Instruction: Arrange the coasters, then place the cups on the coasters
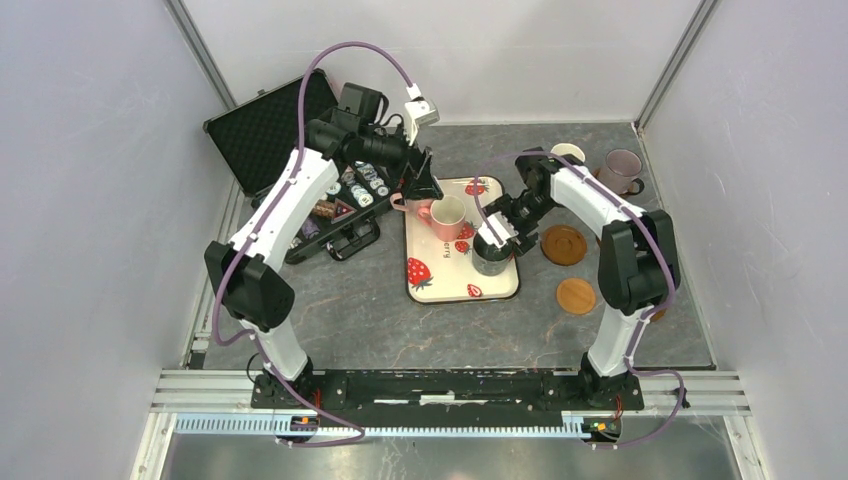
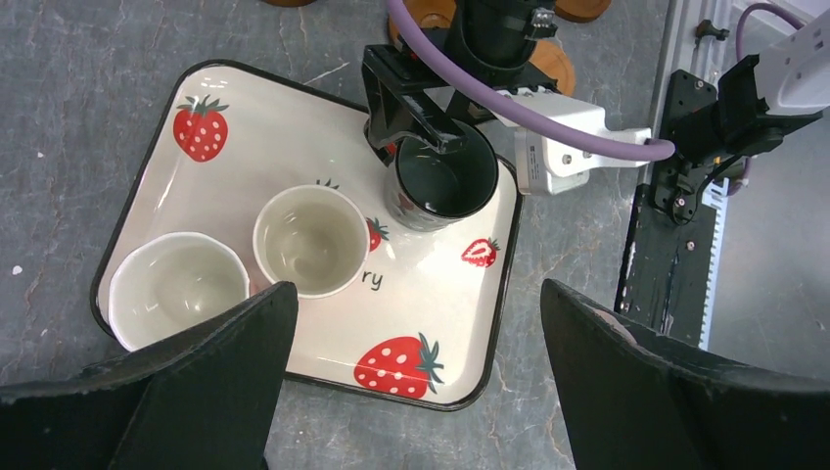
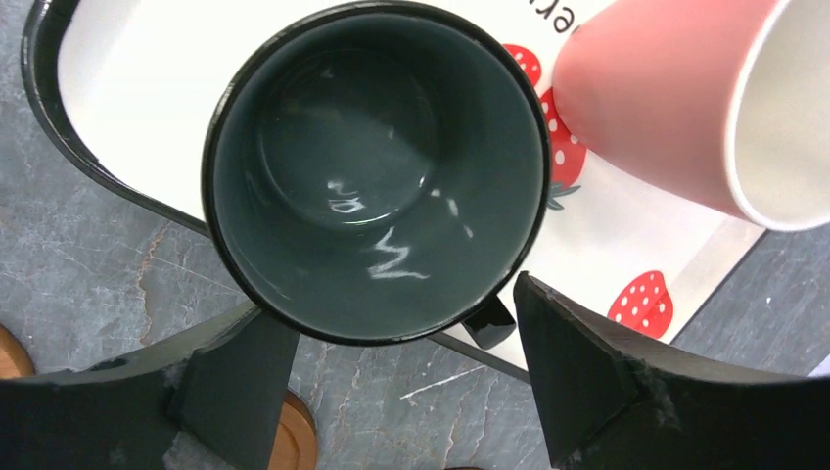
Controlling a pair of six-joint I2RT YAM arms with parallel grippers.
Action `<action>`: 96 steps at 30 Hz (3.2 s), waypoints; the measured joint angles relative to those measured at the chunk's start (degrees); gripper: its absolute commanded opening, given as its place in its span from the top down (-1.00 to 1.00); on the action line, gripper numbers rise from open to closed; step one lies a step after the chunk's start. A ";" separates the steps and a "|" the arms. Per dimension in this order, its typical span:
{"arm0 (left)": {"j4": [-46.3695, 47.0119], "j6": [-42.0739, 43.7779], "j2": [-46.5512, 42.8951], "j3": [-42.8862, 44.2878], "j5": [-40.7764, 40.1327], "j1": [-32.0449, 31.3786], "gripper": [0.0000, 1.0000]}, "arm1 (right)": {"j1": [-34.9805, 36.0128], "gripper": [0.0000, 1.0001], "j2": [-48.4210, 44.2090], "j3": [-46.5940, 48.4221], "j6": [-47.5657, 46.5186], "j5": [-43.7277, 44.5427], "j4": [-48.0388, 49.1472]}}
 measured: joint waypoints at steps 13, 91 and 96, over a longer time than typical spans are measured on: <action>9.18 -10.40 -0.68 -5.57 -2.03 7.13 -1.00 | 0.59 -0.14 -7.13 -11.43 14.93 1.64 6.84; 1.66 -14.25 22.40 22.60 -5.64 -3.43 -1.00 | -85.33 1.00 -29.97 -30.10 13.68 -0.96 -5.03; 1.62 -14.16 22.40 22.60 -6.40 -3.41 -1.00 | -85.35 1.00 -27.15 -30.60 13.18 -2.67 -2.86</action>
